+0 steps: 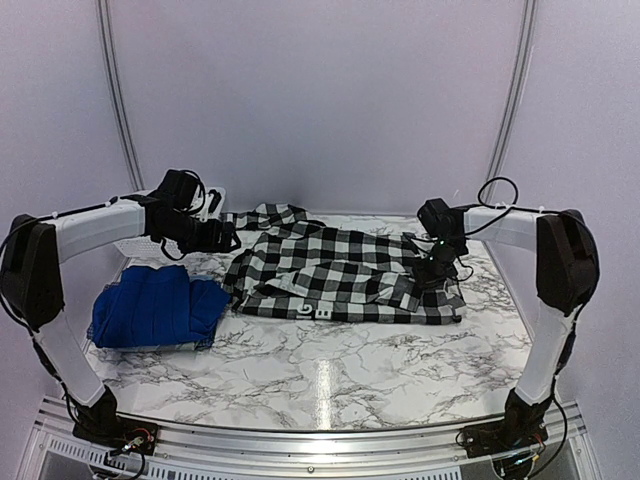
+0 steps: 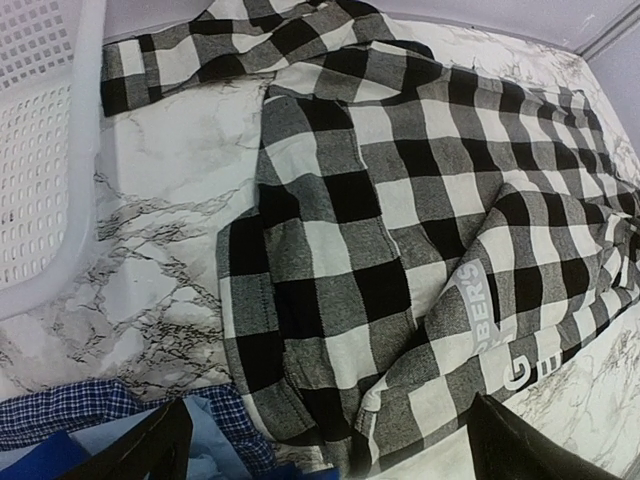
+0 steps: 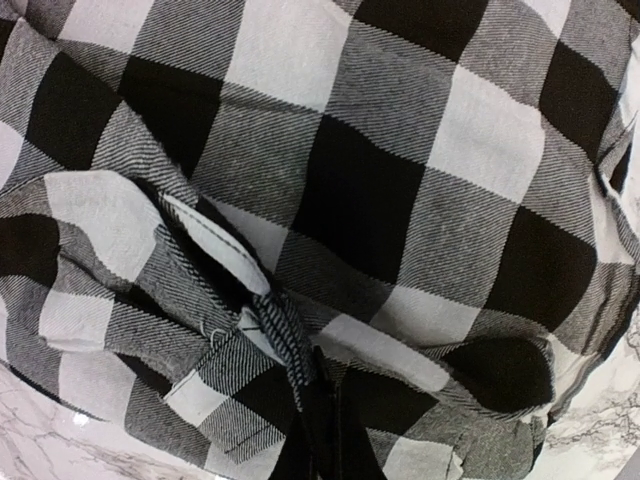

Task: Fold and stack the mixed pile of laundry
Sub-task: Adjust the 1/3-folded shirt at the center of the board, then move the 1/3-folded shirt to the center of the board.

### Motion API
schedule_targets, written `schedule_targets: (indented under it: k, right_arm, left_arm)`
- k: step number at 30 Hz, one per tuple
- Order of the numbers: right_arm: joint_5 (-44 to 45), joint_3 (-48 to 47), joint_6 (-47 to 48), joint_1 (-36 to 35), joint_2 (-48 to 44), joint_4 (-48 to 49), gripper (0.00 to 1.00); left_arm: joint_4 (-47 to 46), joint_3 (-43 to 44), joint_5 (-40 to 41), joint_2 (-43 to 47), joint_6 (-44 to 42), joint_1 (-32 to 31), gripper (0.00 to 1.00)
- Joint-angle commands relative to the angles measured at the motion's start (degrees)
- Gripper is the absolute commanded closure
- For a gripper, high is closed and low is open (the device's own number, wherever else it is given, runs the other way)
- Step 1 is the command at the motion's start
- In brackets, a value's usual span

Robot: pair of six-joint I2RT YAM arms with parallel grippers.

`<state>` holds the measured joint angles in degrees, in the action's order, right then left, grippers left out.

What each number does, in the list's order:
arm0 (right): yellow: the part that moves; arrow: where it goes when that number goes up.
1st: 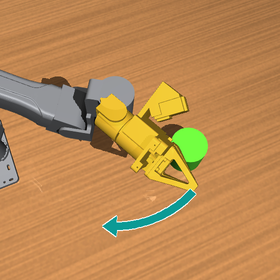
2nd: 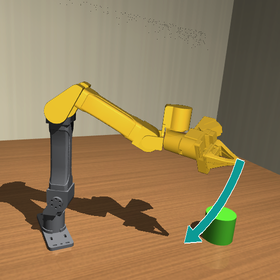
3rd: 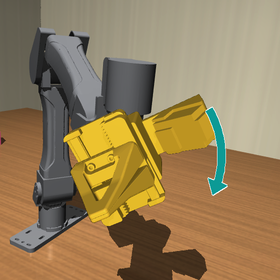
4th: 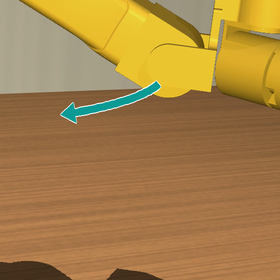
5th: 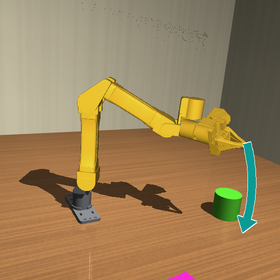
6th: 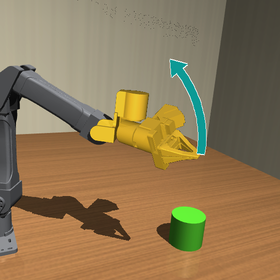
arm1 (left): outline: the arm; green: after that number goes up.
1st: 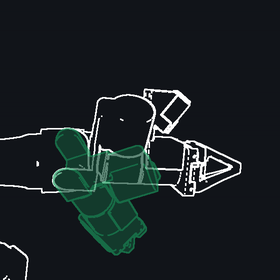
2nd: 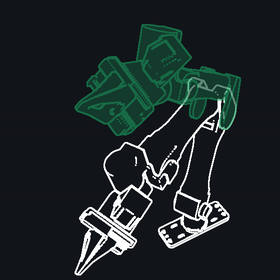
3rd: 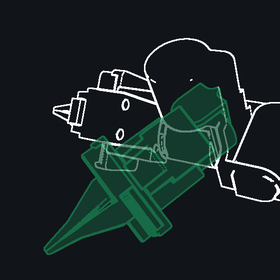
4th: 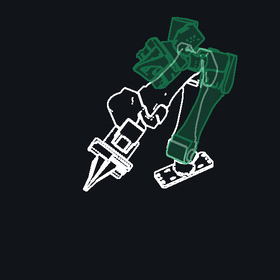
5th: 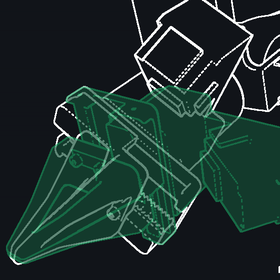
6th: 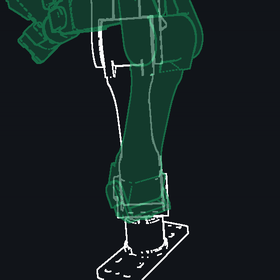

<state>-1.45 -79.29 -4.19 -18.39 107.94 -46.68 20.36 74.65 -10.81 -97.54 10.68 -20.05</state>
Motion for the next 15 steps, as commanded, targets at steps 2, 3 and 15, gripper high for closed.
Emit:
schedule_targets:
  k: [2,3,15]
  right_arm:
    - [7.3,-3.4,3.1,0.7,2.2,-2.3,1.00]
    - [7.7,-3.3,3.5,0.8,2.3,-2.5,1.00]
    - [0.4,-7.2,1.7,1.3,-0.8,0.0,0.36]
  left_arm:
    - [2.6,2.5,7.1,-1.0,-5.5,-4.1,0.01]
    - [2.7,2.6,7.3,-1.3,-5.4,-4.4,0.01]
    - [7.7,14.7,2.6,-15.0,-3.6,-8.6,0.03]
